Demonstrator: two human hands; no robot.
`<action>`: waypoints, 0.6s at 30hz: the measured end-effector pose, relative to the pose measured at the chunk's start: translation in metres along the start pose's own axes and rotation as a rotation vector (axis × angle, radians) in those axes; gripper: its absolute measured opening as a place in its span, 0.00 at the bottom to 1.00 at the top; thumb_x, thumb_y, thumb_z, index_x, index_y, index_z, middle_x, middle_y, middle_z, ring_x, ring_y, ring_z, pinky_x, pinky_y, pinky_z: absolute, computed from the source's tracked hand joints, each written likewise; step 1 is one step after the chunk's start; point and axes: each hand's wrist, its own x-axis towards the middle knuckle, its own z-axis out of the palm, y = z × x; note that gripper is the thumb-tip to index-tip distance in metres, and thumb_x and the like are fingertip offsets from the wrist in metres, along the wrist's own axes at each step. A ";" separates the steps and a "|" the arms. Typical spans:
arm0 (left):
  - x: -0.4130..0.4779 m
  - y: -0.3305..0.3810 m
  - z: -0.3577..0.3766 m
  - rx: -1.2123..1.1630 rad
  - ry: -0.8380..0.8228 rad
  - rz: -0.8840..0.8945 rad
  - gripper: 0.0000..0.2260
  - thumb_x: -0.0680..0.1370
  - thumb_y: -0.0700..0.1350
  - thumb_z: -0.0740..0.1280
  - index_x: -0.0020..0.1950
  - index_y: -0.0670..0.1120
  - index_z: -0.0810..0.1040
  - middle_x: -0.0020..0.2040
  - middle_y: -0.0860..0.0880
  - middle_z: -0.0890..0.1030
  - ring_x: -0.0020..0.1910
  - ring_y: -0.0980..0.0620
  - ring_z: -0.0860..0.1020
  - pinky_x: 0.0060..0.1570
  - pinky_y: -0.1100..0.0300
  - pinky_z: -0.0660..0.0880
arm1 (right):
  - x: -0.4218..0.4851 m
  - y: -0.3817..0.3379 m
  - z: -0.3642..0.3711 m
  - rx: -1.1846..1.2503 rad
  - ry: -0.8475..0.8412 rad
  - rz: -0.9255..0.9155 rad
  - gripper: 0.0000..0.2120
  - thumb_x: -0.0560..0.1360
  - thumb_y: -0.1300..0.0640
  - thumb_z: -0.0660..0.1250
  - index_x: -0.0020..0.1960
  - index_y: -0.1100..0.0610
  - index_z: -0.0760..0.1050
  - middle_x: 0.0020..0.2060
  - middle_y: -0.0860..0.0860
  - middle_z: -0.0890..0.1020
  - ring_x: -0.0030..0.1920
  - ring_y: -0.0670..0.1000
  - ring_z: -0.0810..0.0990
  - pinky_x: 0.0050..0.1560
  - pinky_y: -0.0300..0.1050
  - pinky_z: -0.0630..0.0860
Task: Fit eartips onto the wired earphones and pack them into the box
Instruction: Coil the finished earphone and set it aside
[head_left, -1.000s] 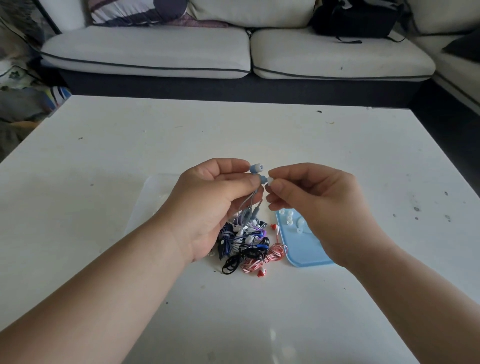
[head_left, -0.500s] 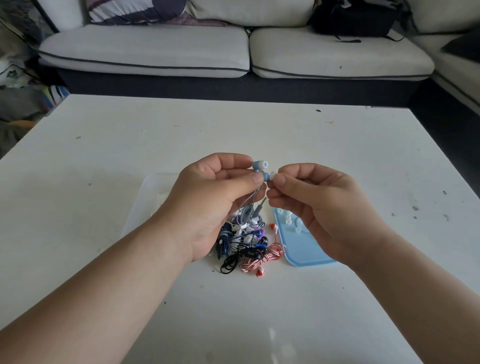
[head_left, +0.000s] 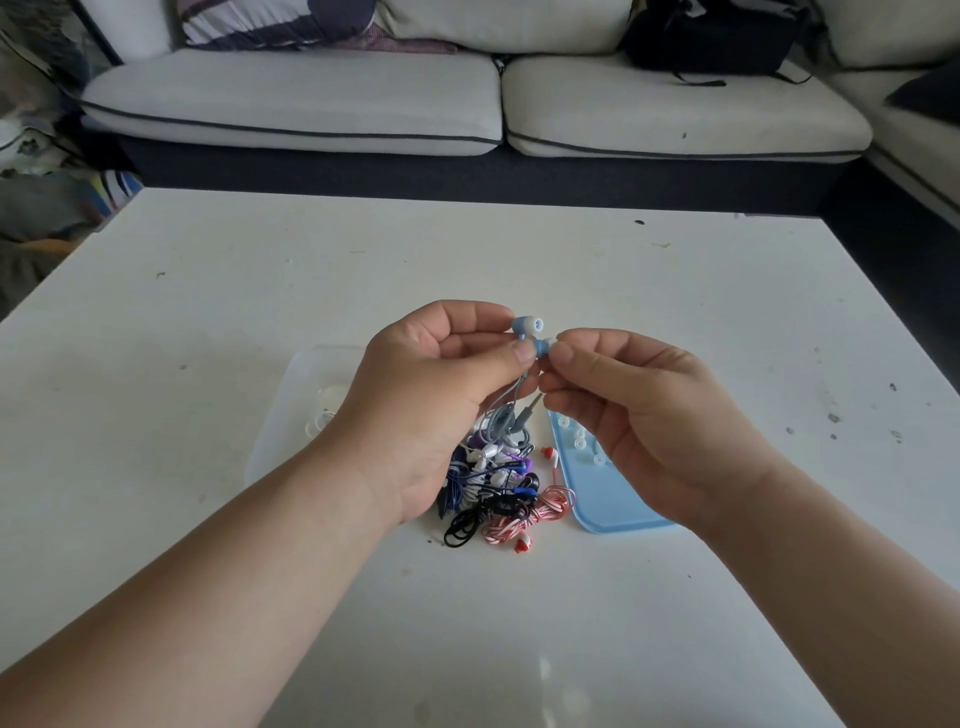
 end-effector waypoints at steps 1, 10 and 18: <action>0.000 0.000 0.000 -0.005 -0.004 0.000 0.11 0.75 0.31 0.73 0.55 0.41 0.82 0.47 0.41 0.88 0.43 0.48 0.86 0.46 0.59 0.82 | 0.000 0.000 0.000 0.008 0.000 0.004 0.07 0.70 0.65 0.72 0.47 0.67 0.82 0.42 0.63 0.84 0.40 0.54 0.84 0.43 0.40 0.82; 0.000 0.000 -0.004 0.045 -0.029 0.005 0.11 0.75 0.32 0.74 0.55 0.42 0.82 0.48 0.42 0.88 0.45 0.47 0.87 0.48 0.58 0.81 | 0.003 -0.002 -0.006 -0.106 -0.119 0.003 0.08 0.71 0.61 0.71 0.47 0.66 0.81 0.39 0.58 0.83 0.40 0.52 0.82 0.43 0.41 0.81; -0.001 -0.003 -0.002 0.061 -0.026 0.022 0.10 0.76 0.32 0.73 0.55 0.41 0.82 0.48 0.43 0.88 0.44 0.48 0.86 0.48 0.59 0.81 | 0.001 0.003 -0.004 -0.178 -0.138 -0.061 0.07 0.77 0.62 0.67 0.49 0.67 0.77 0.42 0.60 0.82 0.43 0.54 0.80 0.42 0.45 0.80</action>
